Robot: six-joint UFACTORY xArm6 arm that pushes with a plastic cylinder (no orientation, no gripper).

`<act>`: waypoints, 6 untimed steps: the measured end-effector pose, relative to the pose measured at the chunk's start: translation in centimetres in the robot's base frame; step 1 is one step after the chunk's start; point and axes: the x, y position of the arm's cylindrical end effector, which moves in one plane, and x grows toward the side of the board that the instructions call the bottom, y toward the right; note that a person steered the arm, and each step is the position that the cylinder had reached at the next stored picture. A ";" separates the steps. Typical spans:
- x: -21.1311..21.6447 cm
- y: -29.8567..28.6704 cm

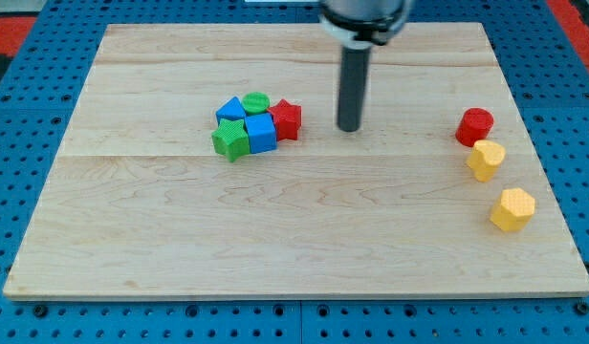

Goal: Push the red circle towards the center

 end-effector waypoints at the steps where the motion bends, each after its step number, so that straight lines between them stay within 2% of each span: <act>1: -2.0 5.3; 2: -4.1 8.9; 3: -4.1 14.4; 4: -2.9 16.2; 6: 1.2 14.5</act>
